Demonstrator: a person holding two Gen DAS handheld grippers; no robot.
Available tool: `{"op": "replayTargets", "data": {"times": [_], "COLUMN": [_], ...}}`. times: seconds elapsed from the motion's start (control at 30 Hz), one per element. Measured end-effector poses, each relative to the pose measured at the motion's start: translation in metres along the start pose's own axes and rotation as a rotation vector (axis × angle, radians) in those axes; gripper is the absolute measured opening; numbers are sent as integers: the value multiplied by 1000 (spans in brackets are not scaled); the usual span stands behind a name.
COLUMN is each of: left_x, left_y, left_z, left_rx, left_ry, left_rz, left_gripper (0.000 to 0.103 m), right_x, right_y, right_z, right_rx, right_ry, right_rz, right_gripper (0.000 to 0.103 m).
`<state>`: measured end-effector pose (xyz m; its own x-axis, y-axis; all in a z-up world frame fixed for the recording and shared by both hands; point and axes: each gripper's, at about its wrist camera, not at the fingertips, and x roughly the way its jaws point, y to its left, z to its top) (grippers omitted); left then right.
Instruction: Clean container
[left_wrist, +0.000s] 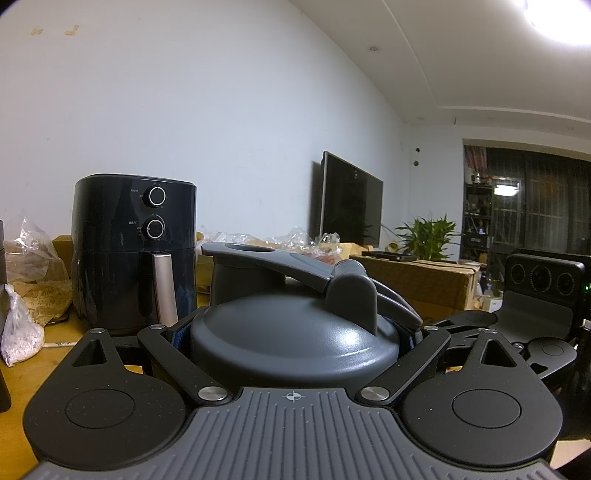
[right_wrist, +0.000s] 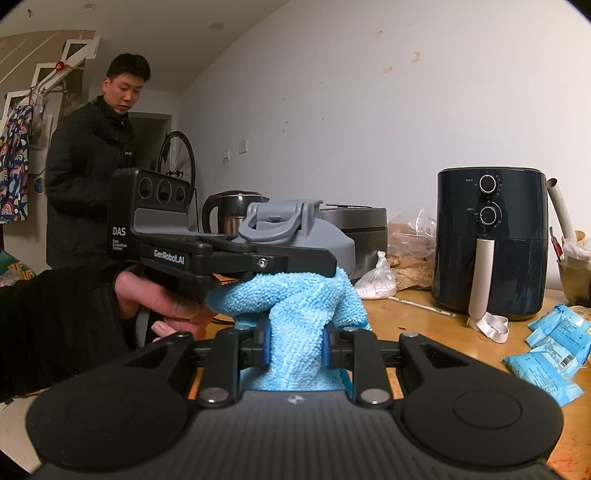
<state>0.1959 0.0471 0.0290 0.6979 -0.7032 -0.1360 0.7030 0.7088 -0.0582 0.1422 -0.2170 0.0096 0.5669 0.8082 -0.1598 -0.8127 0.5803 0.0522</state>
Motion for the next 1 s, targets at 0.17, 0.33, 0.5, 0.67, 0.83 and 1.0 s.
{"op": "replayTargets", "data": {"times": [0.17,0.33,0.5,0.67,0.83,1.0], "left_x": [-1,0,1,1,1,0], "left_y": [-1,-1,0,0,0,1], "left_z": [0,0,0,0,0,-2], "left_rx": [1,5,5,5,6,6], "left_ry": [0,1,1,0,-1,0], "left_rz": [0,0,0,-1,-1,0], "left_gripper": [95,95,95,95,95,95], "right_x": [1,1,2,3,2,0], "right_y": [1,1,2,2,1,-1], "right_z": [1,2,3,4,2,-2], "right_rx": [-8,-16,-23,-24,-14,6], "right_ry": [7,16,26,28,22,8], "right_rz": [-2,-1,-2,-2,1,2], "right_gripper": [21,21,21,21,21,21]}}
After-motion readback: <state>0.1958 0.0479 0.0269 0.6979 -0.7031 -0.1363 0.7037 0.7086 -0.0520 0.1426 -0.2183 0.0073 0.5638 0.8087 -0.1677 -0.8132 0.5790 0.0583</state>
